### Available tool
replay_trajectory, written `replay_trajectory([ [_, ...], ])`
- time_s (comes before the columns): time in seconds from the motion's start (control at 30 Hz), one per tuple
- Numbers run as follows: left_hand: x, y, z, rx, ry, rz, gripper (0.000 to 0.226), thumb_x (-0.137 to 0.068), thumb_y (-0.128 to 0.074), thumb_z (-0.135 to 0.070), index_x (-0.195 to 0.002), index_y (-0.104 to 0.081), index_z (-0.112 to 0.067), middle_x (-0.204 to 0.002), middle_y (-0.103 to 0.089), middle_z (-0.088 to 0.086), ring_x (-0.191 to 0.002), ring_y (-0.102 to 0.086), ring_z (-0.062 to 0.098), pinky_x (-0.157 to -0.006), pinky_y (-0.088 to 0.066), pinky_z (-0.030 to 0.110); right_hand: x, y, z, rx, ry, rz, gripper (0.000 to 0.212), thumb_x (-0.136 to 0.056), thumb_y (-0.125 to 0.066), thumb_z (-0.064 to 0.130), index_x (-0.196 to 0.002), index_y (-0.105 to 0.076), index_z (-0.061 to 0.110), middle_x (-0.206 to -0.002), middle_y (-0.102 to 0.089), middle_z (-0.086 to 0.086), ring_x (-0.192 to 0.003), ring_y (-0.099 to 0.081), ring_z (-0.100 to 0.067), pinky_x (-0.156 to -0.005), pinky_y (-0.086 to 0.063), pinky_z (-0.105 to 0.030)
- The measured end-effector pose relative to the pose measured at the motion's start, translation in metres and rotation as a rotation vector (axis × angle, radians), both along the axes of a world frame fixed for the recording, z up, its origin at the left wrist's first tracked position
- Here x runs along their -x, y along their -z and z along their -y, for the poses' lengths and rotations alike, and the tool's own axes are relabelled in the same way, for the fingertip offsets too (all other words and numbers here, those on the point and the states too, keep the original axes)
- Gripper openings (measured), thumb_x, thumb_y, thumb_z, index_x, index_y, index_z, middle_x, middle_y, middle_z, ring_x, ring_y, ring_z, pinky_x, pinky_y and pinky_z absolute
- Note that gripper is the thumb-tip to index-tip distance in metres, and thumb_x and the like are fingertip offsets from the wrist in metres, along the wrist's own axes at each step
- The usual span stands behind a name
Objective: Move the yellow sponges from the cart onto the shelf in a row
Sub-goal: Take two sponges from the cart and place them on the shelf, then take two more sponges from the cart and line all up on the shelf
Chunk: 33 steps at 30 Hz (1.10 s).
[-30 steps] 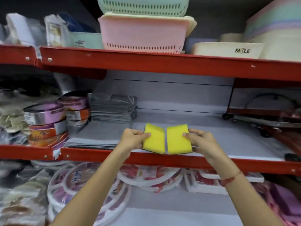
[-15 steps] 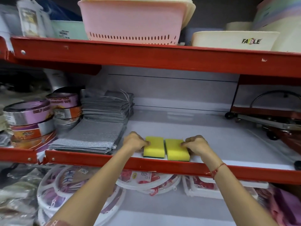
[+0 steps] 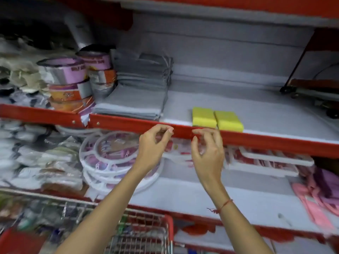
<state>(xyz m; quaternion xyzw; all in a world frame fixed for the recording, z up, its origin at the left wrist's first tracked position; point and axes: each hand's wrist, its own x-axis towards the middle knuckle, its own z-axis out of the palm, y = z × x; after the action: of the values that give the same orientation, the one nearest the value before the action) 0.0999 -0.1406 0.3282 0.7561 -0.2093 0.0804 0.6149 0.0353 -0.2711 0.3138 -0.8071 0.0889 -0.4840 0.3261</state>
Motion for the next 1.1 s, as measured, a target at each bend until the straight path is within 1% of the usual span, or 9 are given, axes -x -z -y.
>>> replay_trajectory([
  [0.17,0.026,0.083,-0.081,-0.144,0.052,-0.165,0.026,-0.095,-0.05,-0.032,-0.102,-0.066,-0.014,-0.09,-0.071,0.005,-0.078,-0.065,0.022,-0.072,-0.055,0.04,0.023,0.073,-0.081,-0.063,-0.097,-0.224,0.019,-0.087,-0.055,0.011,-0.104,-0.063,0.014,-0.101,-0.056,-0.002,-0.085,-0.057,-0.017,-0.078,-0.047,-0.024],
  [0.4,0.057,0.208,-0.168,-0.358,-0.058,-0.443,0.025,-0.096,-0.05,-0.027,-0.099,-0.068,-0.01,-0.076,-0.068,-0.001,-0.065,-0.06,0.011,-0.059,-0.042,0.011,0.052,0.187,-0.146,-0.136,-0.262,-0.803,0.026,-0.085,-0.057,0.015,-0.11,-0.062,0.015,-0.109,-0.061,-0.003,-0.089,-0.062,-0.016,-0.085,-0.053,-0.029],
  [0.6,0.087,0.31,-0.235,-0.466,-0.151,-0.896,0.03,-0.089,-0.059,-0.012,-0.071,-0.066,-0.035,-0.075,-0.069,-0.003,-0.07,-0.063,0.002,-0.069,-0.045,0.028,0.084,0.278,-0.179,-0.339,-0.362,-1.324,0.023,-0.088,-0.057,0.012,-0.107,-0.064,0.002,-0.085,-0.067,-0.003,-0.071,-0.061,-0.013,-0.067,-0.05,-0.013],
  [0.7,0.099,0.374,-0.264,-0.42,0.058,-1.046,0.039,-0.089,-0.055,-0.004,-0.07,-0.075,-0.032,-0.074,-0.076,-0.014,-0.075,-0.067,-0.009,-0.06,-0.007,0.051,0.098,0.321,-0.19,-0.388,-0.362,-1.518,0.029,-0.088,-0.056,0.018,-0.112,-0.063,0.004,-0.11,-0.068,-0.01,-0.098,-0.063,-0.023,-0.079,-0.048,-0.02],
  [0.73,0.106,0.385,-0.27,-0.554,0.165,-1.0,0.027,-0.089,-0.052,-0.007,-0.089,-0.076,-0.02,-0.092,-0.077,0.001,-0.091,-0.07,0.009,-0.096,-0.043,0.023,0.104,0.335,-0.194,-0.39,-0.37,-1.57,0.024,-0.089,-0.054,0.018,-0.105,-0.064,0.005,-0.107,-0.066,-0.008,-0.093,-0.061,-0.02,-0.069,-0.042,-0.017],
  [0.77,0.111,0.389,-0.273,-0.676,0.167,-1.107,0.02,-0.084,-0.058,-0.013,-0.094,-0.072,-0.005,-0.097,-0.073,0.018,-0.097,-0.067,0.031,-0.068,-0.045,0.034,0.108,0.348,-0.198,-0.384,-0.376,-1.609,0.016,-0.09,-0.052,0.017,-0.088,-0.064,0.007,-0.094,-0.064,-0.007,-0.082,-0.055,-0.016,-0.059,-0.033,-0.013],
  [0.83,0.121,0.397,-0.283,-0.764,-0.089,-1.234,0.028,-0.065,-0.067,-0.031,-0.07,-0.068,-0.003,-0.075,-0.065,0.027,-0.081,-0.063,0.034,-0.073,-0.049,0.039,0.114,0.382,-0.209,-0.338,-0.367,-1.663,0.026,-0.091,-0.049,0.018,-0.066,-0.05,0.014,-0.074,-0.052,-0.002,-0.072,-0.049,-0.018,-0.051,-0.025,-0.018],
  [0.97,0.129,0.43,-0.289,-0.877,-0.232,-1.341,0.048,-0.079,-0.072,-0.031,-0.111,-0.064,0.004,-0.115,-0.067,0.027,-0.11,-0.062,0.037,-0.089,-0.048,0.039,0.114,0.425,-0.227,-0.34,-0.361,-1.682,0.03,-0.094,-0.046,0.029,-0.108,-0.061,0.007,-0.107,-0.064,-0.013,-0.101,-0.06,-0.024,-0.07,-0.038,-0.028],
  [1.1,0.127,0.464,-0.294,-0.81,-0.267,-1.338,0.049,-0.074,-0.076,-0.036,-0.104,-0.068,0.002,-0.103,-0.072,0.025,-0.099,-0.066,0.038,-0.083,-0.052,0.039,0.115,0.443,-0.24,-0.347,-0.332,-1.665,0.038,-0.091,-0.051,0.031,-0.119,-0.059,0.006,-0.114,-0.061,-0.014,-0.11,-0.057,-0.027,-0.088,-0.045,-0.029],
])
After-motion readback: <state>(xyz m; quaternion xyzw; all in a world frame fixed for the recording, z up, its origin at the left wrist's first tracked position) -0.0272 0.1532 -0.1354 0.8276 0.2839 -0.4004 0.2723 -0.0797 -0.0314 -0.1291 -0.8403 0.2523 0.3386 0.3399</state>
